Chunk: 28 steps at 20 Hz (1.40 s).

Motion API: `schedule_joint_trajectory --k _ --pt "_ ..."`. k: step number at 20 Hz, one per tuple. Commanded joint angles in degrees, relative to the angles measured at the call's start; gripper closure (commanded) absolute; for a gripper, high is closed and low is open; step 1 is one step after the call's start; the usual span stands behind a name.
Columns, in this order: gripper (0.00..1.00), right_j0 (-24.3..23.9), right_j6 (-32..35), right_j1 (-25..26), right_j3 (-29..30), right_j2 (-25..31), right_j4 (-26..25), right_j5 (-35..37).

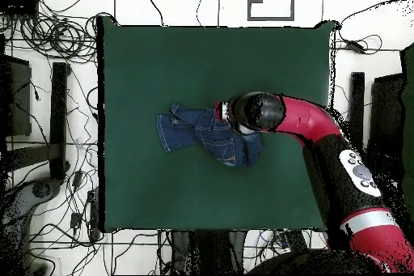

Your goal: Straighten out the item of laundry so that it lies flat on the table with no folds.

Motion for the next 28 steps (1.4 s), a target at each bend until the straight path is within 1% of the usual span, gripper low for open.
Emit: schedule_joint_trajectory --k 1,6,13,16,17,20,28 --pt "0.0 1.7 -2.8 3.5 5.0 5.4 -2.1 -4.7" --pt "0.0 1.6 -2.3 4.2 6.0 5.6 -2.2 -6.4" --pt "0.0 1.3 -2.2 3.6 7.1 5.9 -1.4 -5.7" --pt "0.0 -0.1 -2.7 4.2 8.1 7.5 -1.6 -8.6" --pt "1.0 -0.1 -2.5 4.2 8.0 7.4 -1.3 -7.9" --pt "1.0 -0.3 -1.3 4.1 8.7 7.4 -1.0 -9.2" --pt "1.0 0.3 0.9 3.6 8.4 6.5 -0.3 -8.5"
